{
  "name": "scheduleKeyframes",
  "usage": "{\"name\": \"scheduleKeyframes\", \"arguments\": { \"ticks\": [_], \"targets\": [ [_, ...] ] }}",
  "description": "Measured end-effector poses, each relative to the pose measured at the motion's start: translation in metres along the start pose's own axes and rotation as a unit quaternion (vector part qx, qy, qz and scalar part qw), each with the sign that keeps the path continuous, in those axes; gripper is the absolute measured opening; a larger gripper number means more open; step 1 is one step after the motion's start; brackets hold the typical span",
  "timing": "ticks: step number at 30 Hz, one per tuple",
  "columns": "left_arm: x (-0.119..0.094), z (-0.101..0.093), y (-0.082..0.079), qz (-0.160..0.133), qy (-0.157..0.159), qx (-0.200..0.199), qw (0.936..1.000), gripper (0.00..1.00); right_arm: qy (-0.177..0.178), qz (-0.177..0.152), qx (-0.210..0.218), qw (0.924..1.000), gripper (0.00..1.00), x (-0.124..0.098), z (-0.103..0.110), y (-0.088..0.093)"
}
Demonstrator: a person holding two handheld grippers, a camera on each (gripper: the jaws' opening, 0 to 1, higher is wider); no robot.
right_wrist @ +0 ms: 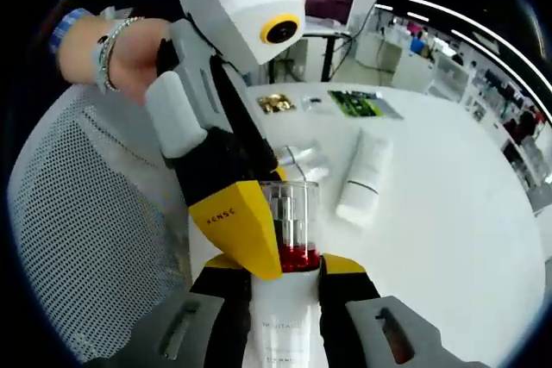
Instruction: Arrange the skincare products in the storage area until every visible bottle or jar stands upright without overlapping.
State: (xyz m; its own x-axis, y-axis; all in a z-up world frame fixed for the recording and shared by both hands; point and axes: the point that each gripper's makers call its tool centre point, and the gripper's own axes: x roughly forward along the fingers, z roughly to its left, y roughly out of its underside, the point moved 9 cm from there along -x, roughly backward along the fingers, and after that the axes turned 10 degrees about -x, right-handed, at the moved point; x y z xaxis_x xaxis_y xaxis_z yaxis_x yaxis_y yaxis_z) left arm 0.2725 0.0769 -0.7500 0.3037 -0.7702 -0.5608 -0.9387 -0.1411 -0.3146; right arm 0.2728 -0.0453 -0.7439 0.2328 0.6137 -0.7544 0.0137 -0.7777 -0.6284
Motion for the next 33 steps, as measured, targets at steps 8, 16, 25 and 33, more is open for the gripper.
{"name": "scheduleKeyframes", "arguments": {
  "ticks": [8, 16, 25, 33],
  "targets": [
    [-0.001, -0.007, 0.004, 0.021, 0.013, -0.032, 0.9992, 0.29, 0.003, -0.033, -0.036, 0.9988, 0.25, -0.001, 0.005, -0.012],
    [-0.009, -0.017, -0.006, -0.009, -0.019, 0.029, 0.9994, 0.28, 0.034, -0.063, -0.047, 0.9963, 0.26, -0.003, -0.001, -0.017],
    [-0.022, -0.023, -0.016, -0.062, 0.002, 0.046, 0.997, 0.26, 0.032, -0.056, -0.012, 0.9979, 0.26, 0.0, -0.004, -0.01],
    [-0.024, -0.027, -0.019, -0.075, -0.008, 0.088, 0.9932, 0.26, 0.067, -0.049, -0.026, 0.9962, 0.25, 0.001, -0.005, -0.014]
  ]
}}
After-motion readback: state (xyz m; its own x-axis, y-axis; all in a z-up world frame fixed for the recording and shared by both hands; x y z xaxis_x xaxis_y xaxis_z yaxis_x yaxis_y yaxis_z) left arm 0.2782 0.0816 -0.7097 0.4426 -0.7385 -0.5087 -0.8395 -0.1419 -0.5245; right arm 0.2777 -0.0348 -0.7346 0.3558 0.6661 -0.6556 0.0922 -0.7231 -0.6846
